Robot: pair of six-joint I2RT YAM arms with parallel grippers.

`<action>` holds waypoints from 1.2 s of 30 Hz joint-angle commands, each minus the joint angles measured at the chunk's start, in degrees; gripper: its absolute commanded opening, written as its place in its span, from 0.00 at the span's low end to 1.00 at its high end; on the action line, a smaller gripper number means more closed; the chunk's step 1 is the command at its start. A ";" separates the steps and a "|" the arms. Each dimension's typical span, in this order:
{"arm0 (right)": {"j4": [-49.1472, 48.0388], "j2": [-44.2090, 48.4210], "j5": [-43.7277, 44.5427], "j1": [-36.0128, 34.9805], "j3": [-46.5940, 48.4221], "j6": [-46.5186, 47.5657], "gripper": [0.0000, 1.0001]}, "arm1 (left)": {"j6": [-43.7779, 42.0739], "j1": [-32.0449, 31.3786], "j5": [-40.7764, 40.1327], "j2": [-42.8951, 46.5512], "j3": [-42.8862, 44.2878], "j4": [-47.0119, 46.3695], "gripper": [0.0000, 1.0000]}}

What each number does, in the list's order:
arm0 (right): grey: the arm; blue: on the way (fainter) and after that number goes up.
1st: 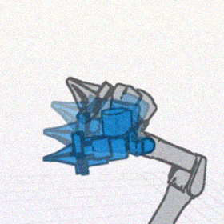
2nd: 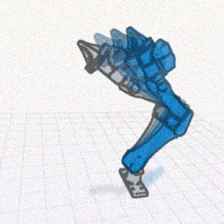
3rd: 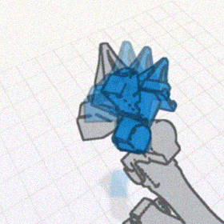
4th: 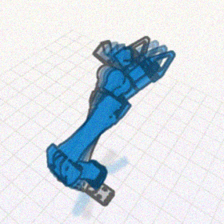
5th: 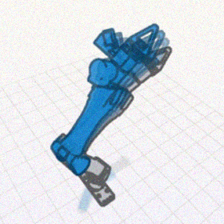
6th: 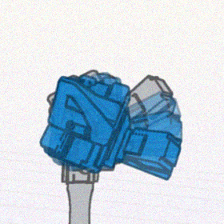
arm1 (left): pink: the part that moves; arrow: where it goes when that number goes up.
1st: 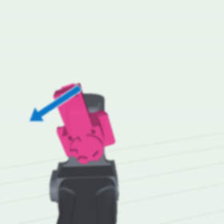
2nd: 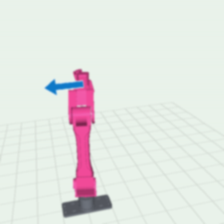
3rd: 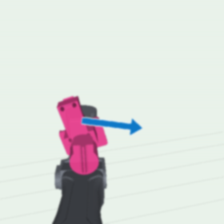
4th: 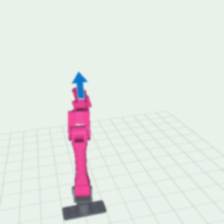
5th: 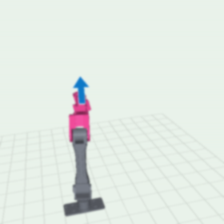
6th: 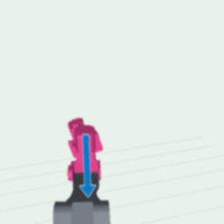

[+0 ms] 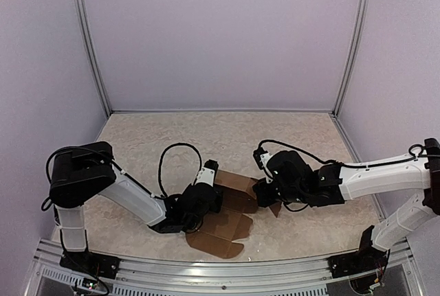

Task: Fold the paper box

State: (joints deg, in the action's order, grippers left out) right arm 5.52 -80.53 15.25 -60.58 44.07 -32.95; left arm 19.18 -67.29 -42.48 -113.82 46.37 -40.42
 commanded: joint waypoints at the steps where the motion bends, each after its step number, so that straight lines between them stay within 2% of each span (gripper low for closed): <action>1: -2.62 -2.37 0.15 1.02 -0.49 -0.43 0.00 | 3.45 -0.71 0.90 1.56 1.13 6.23 0.00; 12: -10.52 -5.60 -3.12 1.12 0.14 -3.38 0.00 | 7.81 -0.93 5.43 2.91 4.45 13.18 0.00; 22: -16.17 -0.55 -3.77 0.97 -1.26 -3.84 0.00 | 12.44 -0.55 10.64 6.30 5.52 17.04 0.00; 26: -15.14 2.59 -3.56 0.84 -0.66 -2.61 0.00 | 13.89 0.83 12.84 8.23 5.36 17.81 0.00; 36: -7.91 9.85 -6.18 0.35 2.45 3.03 0.00 | 19.58 9.13 20.30 12.98 2.63 15.73 0.00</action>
State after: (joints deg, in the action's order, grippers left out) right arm -5.37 -74.15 11.07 -59.77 44.49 -33.41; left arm 35.86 -60.51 -26.28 -103.18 50.26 -24.91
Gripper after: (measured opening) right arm 0.003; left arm 0.028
